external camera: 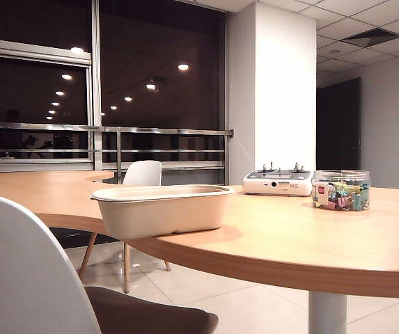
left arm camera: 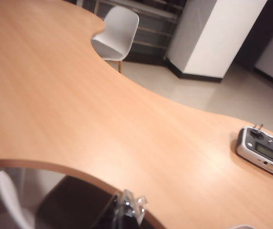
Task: Pick up the box filled with clips, pour some clips from it into the rectangular paper box, and then put the clip box back on the table.
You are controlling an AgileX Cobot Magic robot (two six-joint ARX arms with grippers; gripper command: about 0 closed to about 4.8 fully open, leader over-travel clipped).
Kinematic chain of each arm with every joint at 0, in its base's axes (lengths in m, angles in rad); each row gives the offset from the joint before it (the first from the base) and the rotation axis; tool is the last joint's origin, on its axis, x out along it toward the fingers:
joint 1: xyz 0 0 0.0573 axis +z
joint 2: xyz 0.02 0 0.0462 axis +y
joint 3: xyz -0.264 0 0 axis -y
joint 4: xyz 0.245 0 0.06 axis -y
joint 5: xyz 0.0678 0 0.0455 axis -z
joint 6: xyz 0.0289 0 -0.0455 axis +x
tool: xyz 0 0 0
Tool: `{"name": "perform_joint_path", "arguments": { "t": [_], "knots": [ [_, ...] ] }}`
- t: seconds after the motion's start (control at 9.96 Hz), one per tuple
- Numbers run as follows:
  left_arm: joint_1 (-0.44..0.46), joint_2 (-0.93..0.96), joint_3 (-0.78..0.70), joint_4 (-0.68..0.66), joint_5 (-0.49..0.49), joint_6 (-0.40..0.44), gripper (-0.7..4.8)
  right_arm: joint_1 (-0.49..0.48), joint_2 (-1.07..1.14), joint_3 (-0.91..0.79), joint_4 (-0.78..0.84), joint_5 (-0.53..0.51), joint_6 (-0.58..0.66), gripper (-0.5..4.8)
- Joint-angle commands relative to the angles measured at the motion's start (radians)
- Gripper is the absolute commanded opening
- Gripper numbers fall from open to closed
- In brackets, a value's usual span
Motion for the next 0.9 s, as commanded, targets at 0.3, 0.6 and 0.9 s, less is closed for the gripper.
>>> {"name": "perform_joint_path", "arguments": {
  "t": [0.3, 0.6, 0.9],
  "knots": [
    [0.000, 0.420, 0.370, -0.214, 0.166, -0.003, -0.06, 0.001, 0.270, 0.249, 0.006, -0.109, -0.045, -0.01],
    [-0.018, 0.617, 0.522, -0.292, 0.295, -0.096, -0.06, 0.001, 0.396, 0.351, -0.002, -0.226, -0.079, -0.01],
    [-0.072, 0.756, 0.547, -0.329, 0.329, -0.111, -0.06, 0.008, 0.509, 0.392, 0.014, -0.249, -0.073, -0.01]
  ]
}}
